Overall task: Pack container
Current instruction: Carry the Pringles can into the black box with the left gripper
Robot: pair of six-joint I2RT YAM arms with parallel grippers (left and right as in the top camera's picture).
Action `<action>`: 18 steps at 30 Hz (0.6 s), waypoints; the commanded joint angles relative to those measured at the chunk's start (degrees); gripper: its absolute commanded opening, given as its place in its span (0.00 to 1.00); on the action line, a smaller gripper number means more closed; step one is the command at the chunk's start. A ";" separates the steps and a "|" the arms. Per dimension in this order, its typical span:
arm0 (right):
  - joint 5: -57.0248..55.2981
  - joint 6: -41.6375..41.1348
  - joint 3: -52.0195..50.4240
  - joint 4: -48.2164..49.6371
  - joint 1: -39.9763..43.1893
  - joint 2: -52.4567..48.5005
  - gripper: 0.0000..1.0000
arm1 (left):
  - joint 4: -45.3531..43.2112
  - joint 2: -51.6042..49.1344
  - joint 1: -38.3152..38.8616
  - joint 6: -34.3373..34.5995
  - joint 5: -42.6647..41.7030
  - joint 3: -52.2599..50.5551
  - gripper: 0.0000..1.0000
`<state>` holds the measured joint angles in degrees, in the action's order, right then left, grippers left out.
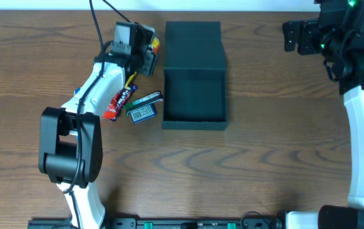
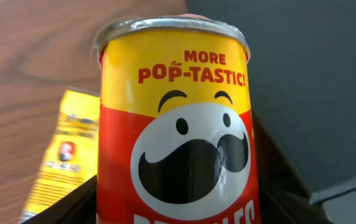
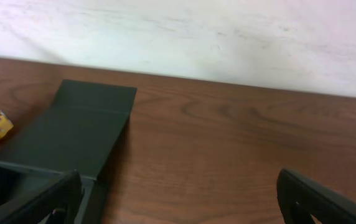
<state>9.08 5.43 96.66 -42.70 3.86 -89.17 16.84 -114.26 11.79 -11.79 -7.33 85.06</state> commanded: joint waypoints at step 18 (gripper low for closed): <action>0.15 -0.66 -0.15 -0.17 0.26 0.66 0.99 | 18.51 0.00 12.28 18.38 1.33 13.53 0.59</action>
<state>9.08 5.43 96.66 -42.68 3.86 -89.17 34.48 -114.26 21.74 1.74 -6.39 97.06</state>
